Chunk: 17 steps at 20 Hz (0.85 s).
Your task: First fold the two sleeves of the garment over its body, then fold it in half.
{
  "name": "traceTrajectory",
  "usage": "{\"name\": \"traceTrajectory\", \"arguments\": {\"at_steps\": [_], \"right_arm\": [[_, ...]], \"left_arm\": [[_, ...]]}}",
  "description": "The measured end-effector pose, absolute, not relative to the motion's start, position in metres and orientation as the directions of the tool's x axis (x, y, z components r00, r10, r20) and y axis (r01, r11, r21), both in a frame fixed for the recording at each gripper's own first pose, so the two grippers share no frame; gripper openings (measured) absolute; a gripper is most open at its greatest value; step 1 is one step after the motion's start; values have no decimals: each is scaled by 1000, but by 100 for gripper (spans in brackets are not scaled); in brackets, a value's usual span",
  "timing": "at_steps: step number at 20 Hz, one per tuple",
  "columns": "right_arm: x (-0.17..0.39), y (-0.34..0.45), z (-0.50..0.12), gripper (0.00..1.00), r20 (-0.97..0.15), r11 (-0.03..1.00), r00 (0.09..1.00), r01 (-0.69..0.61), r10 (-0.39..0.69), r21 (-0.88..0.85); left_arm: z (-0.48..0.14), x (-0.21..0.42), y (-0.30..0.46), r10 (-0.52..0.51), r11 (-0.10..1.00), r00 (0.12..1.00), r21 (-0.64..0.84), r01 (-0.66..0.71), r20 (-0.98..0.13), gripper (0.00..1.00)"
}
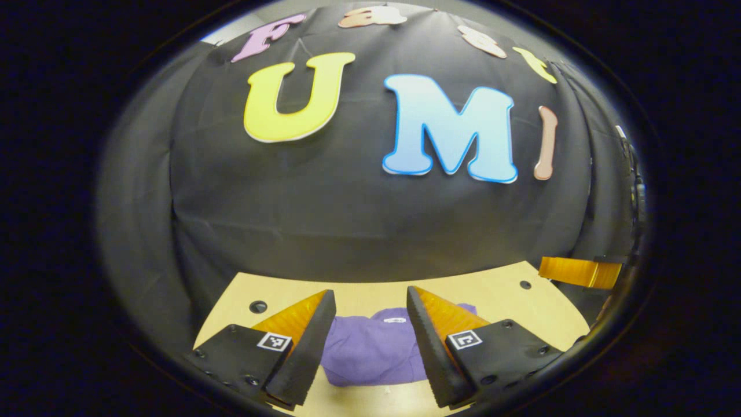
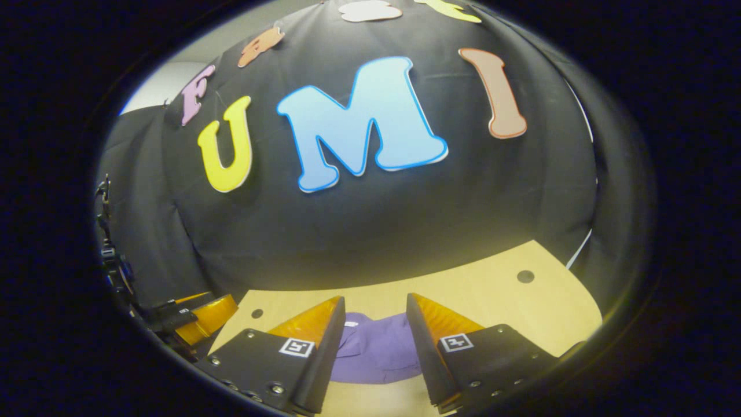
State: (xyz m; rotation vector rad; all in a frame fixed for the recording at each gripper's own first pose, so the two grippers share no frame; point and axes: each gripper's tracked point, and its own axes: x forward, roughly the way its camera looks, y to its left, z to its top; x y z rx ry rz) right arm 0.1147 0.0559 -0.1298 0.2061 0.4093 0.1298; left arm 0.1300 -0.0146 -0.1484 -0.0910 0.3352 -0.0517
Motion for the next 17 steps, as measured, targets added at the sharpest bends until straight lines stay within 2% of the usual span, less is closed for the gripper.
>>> {"name": "traceTrajectory", "arguments": {"at_steps": [1, 2, 3, 4, 6, 7, 8, 9, 13, 17], "right_arm": [[103, 57, -116, 64, -354, 973, 921, -89, 162, 212], [92, 56, -103, 56, -328, 976, 932, -95, 157, 197], [80, 56, -91, 56, -302, 978, 941, -100, 152, 182], [68, 56, -79, 64, -279, 981, 949, -104, 148, 166], [46, 56, -62, 64, -236, 985, 962, -111, 140, 132], [36, 58, -53, 56, -207, 987, 969, -112, 134, 116], [26, 59, -46, 56, -182, 989, 975, -111, 128, 100], [16, 60, -42, 64, -163, 990, 979, -110, 123, 88], [-13, 66, -31, 64, -115, 992, 987, -105, 113, 68], [-16, 64, -32, 64, -118, 996, 990, -66, 73, 58]], "left_arm": [[-136, 117, -20, -74, 994, 951, -104, 44, -301, 82], [-124, 105, -23, -77, 993, 958, -106, 49, -278, 82], [-113, 93, -24, -73, 993, 965, -103, 48, -252, 83], [-102, 81, -23, -66, 994, 971, -100, 44, -231, 82], [-83, 59, -25, -60, 994, 982, -99, 42, -180, 82], [-72, 46, -24, -56, 995, 986, -94, 41, -156, 82], [-63, 36, -23, -49, 995, 991, -88, 38, -126, 82], [-56, 29, -24, -48, 996, 995, -85, 41, -93, 81], [-53, 5, -20, -40, 997, 998, -62, 37, -54, 81], [-56, -4, -24, -91, 995, 994, -42, 89, -58, 81]]}}
